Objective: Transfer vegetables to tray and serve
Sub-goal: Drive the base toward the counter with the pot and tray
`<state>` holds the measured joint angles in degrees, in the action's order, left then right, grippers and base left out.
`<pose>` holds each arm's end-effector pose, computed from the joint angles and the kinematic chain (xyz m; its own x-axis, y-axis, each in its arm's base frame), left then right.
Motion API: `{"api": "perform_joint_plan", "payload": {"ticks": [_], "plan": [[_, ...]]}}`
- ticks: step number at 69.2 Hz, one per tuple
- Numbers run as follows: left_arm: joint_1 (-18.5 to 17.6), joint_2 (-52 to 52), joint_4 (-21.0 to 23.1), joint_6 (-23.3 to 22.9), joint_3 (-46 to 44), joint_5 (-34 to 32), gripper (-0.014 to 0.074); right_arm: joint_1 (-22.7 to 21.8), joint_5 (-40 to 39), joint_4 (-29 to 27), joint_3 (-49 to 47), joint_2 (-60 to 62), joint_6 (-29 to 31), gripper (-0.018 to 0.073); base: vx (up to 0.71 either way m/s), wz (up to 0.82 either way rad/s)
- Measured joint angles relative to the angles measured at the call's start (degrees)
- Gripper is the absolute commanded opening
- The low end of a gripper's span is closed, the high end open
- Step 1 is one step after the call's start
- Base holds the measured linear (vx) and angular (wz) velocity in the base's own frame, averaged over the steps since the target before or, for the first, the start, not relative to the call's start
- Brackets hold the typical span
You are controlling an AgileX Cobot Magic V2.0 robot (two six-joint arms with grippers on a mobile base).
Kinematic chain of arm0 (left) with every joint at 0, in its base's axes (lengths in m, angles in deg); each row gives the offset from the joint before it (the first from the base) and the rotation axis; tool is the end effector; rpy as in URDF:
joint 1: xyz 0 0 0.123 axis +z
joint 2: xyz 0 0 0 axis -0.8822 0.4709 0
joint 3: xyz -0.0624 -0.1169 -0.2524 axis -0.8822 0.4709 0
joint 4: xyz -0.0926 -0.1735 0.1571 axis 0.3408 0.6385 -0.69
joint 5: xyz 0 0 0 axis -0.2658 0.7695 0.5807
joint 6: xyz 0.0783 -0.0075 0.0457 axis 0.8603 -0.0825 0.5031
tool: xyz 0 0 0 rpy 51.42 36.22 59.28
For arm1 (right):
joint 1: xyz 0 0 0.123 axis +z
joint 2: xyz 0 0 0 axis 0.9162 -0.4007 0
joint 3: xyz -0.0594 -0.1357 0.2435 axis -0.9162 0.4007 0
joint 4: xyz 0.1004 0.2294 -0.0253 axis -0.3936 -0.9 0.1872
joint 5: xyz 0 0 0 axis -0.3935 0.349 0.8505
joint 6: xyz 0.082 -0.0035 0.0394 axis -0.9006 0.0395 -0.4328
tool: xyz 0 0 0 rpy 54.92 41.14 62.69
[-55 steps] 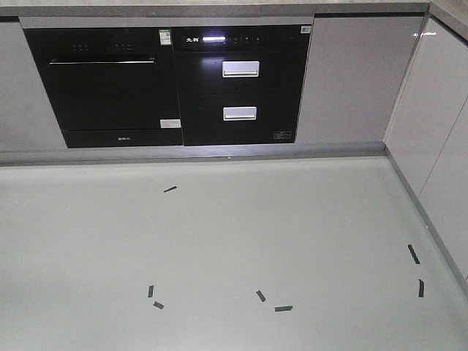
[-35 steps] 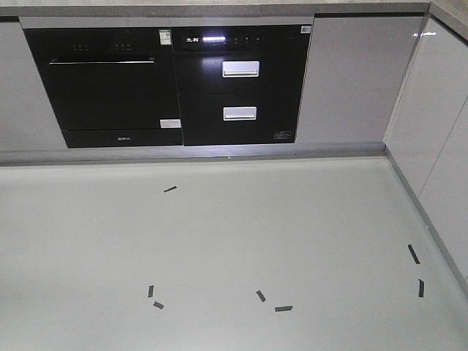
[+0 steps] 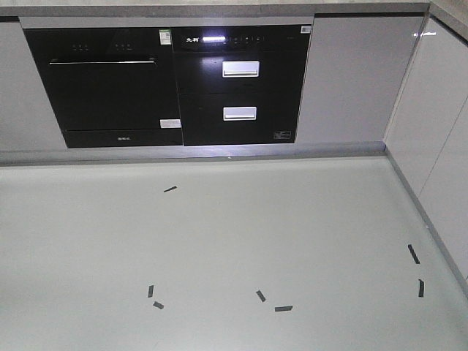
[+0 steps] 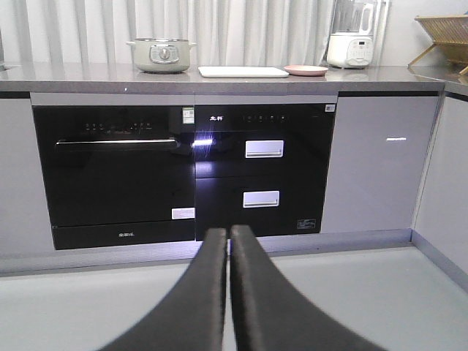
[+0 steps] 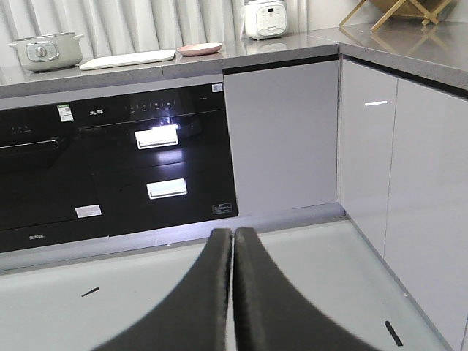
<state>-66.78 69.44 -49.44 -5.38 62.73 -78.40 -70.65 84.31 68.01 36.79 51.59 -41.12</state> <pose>0.0563 -0.0054 0.1967 -0.0293 -0.0785 -0.9965 0.0894 0.9927 -0.0809 0.0562 -0.0060 0.1913 -0.0597 0.1031 -0.9929 0.1004 0.9902 0.0968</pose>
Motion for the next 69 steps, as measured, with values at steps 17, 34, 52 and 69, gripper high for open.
{"api": "perform_joint_plan", "payload": {"ticks": [17, 34, 52, 69], "plan": [[0.0, 0.0, 0.0, 0.0, 0.0, 0.0, -0.0006, 0.0, 0.0, 0.0, 0.0, 0.0, 0.0, -0.0003, 0.01, 0.01], [0.0, 0.0, 0.0, 0.0, 0.0, 0.0, -0.0006, 0.0, 0.0, 0.0, 0.0, 0.0, 0.0, -0.0003, 0.05, 0.02], [0.0, 0.0, 0.0, 0.0, 0.0, 0.0, -0.0006, 0.0, 0.0, 0.0, 0.0, 0.0, 0.0, -0.0003, 0.09, 0.02], [0.0, 0.0, 0.0, 0.0, 0.0, 0.0, -0.0006, 0.0, 0.0, 0.0, 0.0, 0.0, 0.0, -0.0003, 0.10, 0.00]]}}
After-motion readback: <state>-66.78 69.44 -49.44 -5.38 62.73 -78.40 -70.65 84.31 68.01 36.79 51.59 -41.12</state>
